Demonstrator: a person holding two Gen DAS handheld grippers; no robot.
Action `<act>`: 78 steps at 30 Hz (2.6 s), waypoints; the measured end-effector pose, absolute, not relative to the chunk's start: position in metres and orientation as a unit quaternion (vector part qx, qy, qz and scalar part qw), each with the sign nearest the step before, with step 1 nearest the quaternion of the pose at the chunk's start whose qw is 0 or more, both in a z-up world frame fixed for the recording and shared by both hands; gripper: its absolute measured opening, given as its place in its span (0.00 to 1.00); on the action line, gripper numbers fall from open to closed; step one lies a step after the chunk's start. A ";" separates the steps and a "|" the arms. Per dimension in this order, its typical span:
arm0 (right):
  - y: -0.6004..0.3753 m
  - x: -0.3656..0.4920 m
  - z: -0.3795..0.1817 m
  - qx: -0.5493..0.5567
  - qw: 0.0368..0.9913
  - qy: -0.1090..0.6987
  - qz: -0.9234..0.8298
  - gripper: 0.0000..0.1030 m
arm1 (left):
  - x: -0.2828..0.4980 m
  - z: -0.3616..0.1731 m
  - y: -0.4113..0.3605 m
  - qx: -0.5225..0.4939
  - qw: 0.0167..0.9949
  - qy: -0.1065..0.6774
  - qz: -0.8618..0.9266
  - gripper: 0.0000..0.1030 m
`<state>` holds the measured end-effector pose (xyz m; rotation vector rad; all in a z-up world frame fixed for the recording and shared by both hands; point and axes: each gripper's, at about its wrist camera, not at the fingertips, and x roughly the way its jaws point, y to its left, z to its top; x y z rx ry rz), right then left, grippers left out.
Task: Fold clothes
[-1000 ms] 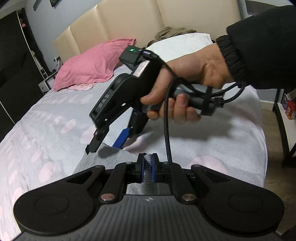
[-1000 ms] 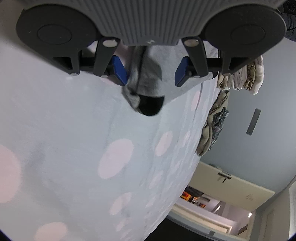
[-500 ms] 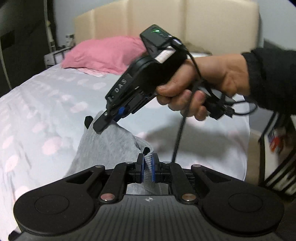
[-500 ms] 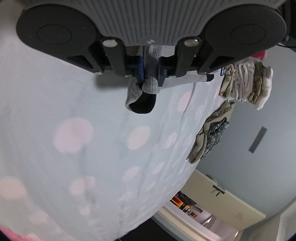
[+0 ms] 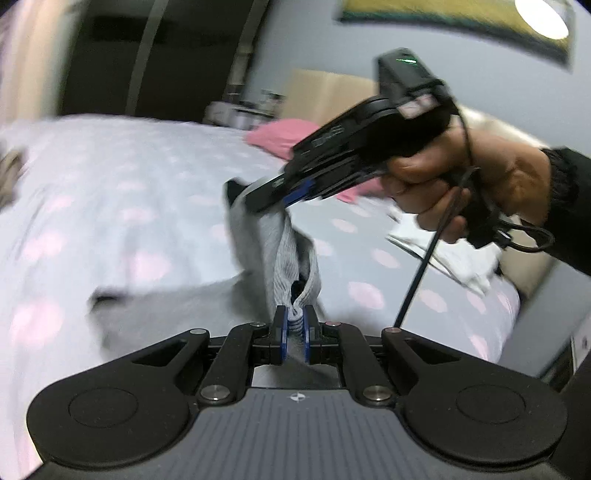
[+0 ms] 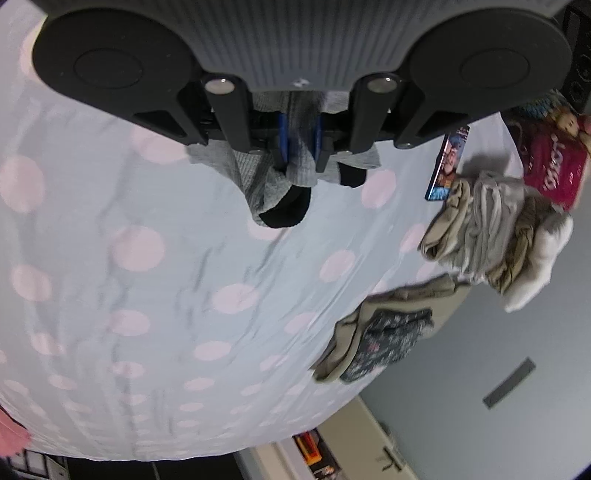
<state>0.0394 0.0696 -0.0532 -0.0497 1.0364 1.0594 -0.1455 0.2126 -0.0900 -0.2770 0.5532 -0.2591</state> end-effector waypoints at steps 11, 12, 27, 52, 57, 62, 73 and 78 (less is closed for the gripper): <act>0.181 -0.017 -0.085 -0.148 0.704 0.484 0.497 0.15 | -0.201 -0.134 0.278 -0.242 0.926 0.282 -0.064 0.06; 0.189 -0.022 -0.090 -0.160 0.702 0.483 0.498 0.15 | -0.206 -0.138 0.279 -0.241 0.925 0.288 -0.066 0.06; 0.133 -0.018 -0.064 -0.134 0.725 0.439 0.513 0.50 | -0.232 -0.148 0.321 -0.251 0.908 0.336 0.016 0.19; 0.080 -0.010 -0.105 -0.134 0.754 0.411 0.495 0.53 | -0.137 -0.114 0.262 -0.125 0.936 0.316 0.095 0.37; 0.081 -0.011 -0.104 -0.129 0.751 0.414 0.498 0.53 | -0.121 -0.124 0.262 -0.130 0.928 0.339 0.084 0.37; 0.082 -0.013 -0.104 -0.134 0.748 0.415 0.501 0.53 | -0.105 -0.138 0.271 -0.179 0.915 0.357 0.052 0.32; 0.081 -0.009 -0.112 -0.130 0.747 0.426 0.493 0.54 | -0.114 -0.174 0.347 -0.446 0.843 0.300 -0.009 0.07; 0.081 -0.010 -0.111 -0.134 0.749 0.419 0.496 0.54 | -0.118 -0.189 0.357 -0.460 0.821 0.336 0.037 0.19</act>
